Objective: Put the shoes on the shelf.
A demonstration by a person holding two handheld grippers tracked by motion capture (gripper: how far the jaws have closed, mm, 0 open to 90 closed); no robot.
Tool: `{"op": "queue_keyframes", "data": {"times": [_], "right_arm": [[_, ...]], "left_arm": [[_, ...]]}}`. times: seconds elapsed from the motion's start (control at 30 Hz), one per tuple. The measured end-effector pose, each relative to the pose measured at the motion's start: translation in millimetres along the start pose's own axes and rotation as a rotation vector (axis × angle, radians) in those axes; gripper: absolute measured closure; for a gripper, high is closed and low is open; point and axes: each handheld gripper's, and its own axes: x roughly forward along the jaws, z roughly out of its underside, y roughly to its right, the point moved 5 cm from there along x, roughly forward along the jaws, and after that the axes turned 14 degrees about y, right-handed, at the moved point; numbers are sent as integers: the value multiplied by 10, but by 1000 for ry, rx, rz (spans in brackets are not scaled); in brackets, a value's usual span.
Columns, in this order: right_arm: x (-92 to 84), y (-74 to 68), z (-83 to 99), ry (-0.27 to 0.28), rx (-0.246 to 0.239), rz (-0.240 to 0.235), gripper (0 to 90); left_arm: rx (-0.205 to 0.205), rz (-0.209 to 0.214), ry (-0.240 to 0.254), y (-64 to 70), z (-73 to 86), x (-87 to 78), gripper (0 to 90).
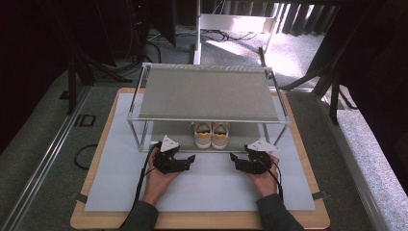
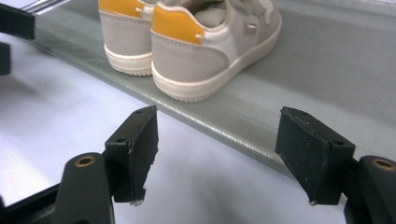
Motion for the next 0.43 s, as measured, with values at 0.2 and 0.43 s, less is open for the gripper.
{"op": "queue_keyframes", "data": {"times": [0.2,0.43], "right_arm": [[-67,19,72,-11,-6,9,296],[-116,39,101,-11,4,12,316]], "left_arm": [[-5,-5,-26,-12,125,-75,231],[9,-16,-46,-13,181,-124,234]]}}
